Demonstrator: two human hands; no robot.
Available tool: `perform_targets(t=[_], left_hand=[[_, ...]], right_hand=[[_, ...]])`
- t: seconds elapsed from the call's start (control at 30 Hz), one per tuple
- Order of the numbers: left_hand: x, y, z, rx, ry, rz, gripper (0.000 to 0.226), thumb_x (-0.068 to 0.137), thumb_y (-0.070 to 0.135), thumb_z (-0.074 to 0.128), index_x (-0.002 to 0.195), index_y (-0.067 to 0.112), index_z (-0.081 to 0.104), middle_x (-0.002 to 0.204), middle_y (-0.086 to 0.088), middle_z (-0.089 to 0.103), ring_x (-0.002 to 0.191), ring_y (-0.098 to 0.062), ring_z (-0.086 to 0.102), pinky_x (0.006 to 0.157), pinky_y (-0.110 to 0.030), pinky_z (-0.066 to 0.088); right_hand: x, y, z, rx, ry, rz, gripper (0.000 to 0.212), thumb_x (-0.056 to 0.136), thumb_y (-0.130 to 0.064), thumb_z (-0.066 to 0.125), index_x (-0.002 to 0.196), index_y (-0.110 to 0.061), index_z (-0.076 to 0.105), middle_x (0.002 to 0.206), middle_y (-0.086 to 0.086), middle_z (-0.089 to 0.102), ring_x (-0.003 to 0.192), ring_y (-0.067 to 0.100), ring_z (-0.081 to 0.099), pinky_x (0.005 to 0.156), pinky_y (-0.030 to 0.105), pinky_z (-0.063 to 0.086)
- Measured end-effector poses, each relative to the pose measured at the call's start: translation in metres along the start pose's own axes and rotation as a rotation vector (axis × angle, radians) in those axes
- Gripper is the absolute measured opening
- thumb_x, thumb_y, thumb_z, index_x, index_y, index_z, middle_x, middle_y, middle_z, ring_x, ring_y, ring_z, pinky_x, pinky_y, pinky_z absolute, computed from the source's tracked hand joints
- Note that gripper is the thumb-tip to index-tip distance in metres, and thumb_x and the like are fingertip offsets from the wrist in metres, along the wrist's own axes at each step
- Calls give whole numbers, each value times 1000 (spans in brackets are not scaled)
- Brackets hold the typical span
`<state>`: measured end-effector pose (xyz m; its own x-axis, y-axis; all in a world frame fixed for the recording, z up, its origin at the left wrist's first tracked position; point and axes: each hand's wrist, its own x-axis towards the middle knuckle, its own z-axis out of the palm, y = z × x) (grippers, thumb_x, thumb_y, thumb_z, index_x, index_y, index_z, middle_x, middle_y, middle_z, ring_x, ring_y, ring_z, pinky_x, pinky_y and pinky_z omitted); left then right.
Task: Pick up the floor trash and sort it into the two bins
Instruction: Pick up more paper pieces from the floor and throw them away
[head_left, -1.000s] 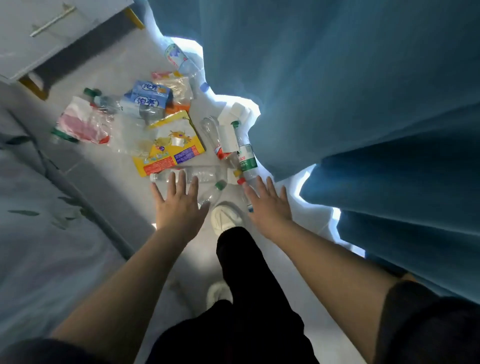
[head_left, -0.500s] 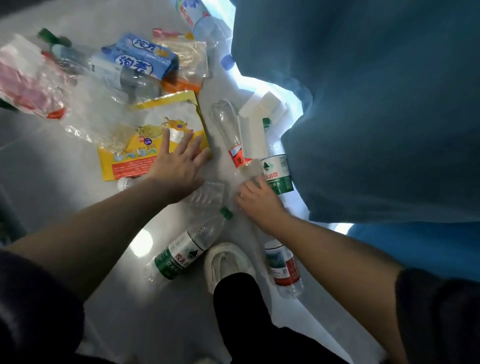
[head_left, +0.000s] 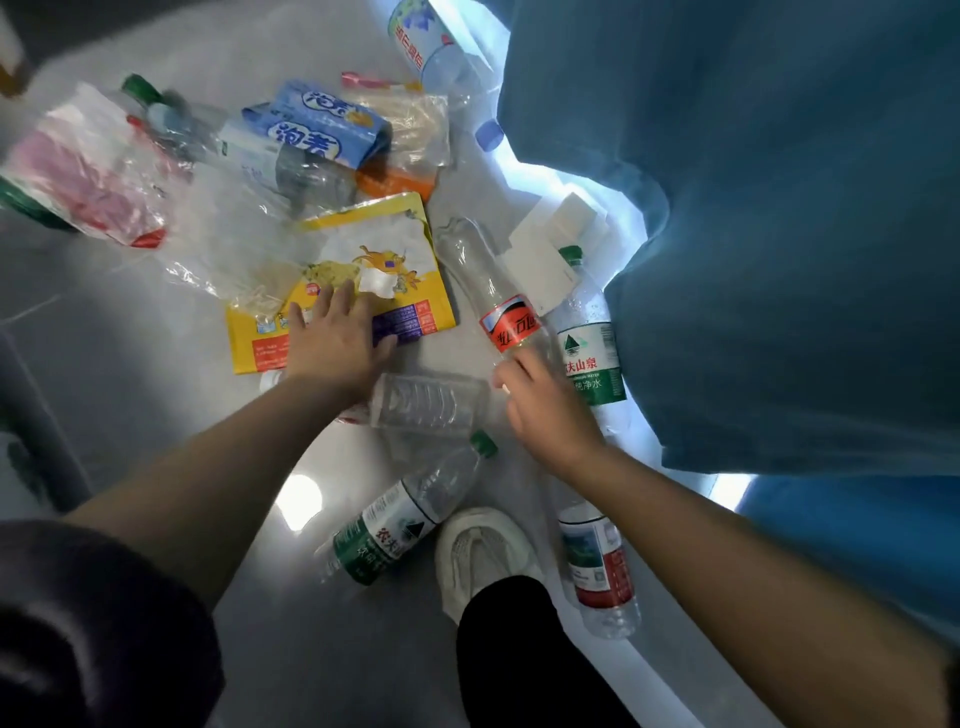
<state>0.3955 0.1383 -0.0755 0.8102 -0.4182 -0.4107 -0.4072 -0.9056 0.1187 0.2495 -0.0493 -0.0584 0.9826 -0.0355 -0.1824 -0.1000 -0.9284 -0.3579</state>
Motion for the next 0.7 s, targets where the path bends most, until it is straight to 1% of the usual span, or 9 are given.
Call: perform_targets(t=[0.07,0.13,0.2,0.3,0.4,0.5,0.57,0.63,0.7], left_hand=[[9,-8,0,6,-44,-52,75,89,53,51,148,16,21,158,-10,13,145,-31,9,115,-55,16],[16,-16,-1,13,-93,-48,90,82,58,60,149,20,15,159,-8,8,146,-32,6,115,-55,17],[22,-20,-1,29,-118,-10,98,75,63,65,149,25,13,159,-6,5,146,-32,5,114,-56,18],[28,-20,1,71,-178,39,97,72,67,65,146,33,13,158,-4,3,145,-34,5,109,-59,25],[31,-16,4,80,-230,-6,93,77,57,66,148,35,9,159,-4,-2,145,-35,3,102,-59,35],[32,-17,4,67,-233,-8,83,81,62,57,147,36,12,158,-4,1,144,-36,6,99,-58,38],[33,-21,-1,72,-176,35,68,86,61,49,144,33,26,155,-7,15,140,-36,19,99,-54,40],[35,-30,-9,70,-8,42,56,91,50,49,139,23,42,148,-10,30,132,-34,31,98,-50,39],[40,-40,-12,60,150,-54,55,90,42,54,136,14,44,146,-14,32,132,-36,30,100,-52,35]], right_hand=[[12,-2,-13,62,11,81,22,74,7,56,92,-4,59,106,19,55,81,41,56,56,38,41],[29,1,-24,20,-12,147,22,85,-4,54,107,-6,55,116,16,48,86,37,54,61,36,36],[48,9,-33,-40,3,218,28,91,-15,53,118,-10,50,117,14,45,91,38,55,67,38,39],[75,26,-42,-106,-11,325,42,93,-27,57,130,-15,42,124,13,43,94,33,58,73,36,43],[100,40,-46,-147,-71,417,52,92,-28,62,135,-16,36,129,14,39,95,32,60,73,33,43],[120,49,-44,-237,-186,420,60,90,-27,65,139,-18,31,135,16,35,99,35,59,72,36,43],[128,51,-38,-287,-271,412,68,88,-27,67,142,-20,27,137,17,35,104,36,58,72,36,42],[131,51,-32,-311,-280,413,73,84,-26,71,143,-21,27,136,17,36,105,37,57,72,36,43],[133,50,-27,-324,-229,416,70,82,-23,73,138,-19,33,133,15,38,97,37,58,68,34,39]])
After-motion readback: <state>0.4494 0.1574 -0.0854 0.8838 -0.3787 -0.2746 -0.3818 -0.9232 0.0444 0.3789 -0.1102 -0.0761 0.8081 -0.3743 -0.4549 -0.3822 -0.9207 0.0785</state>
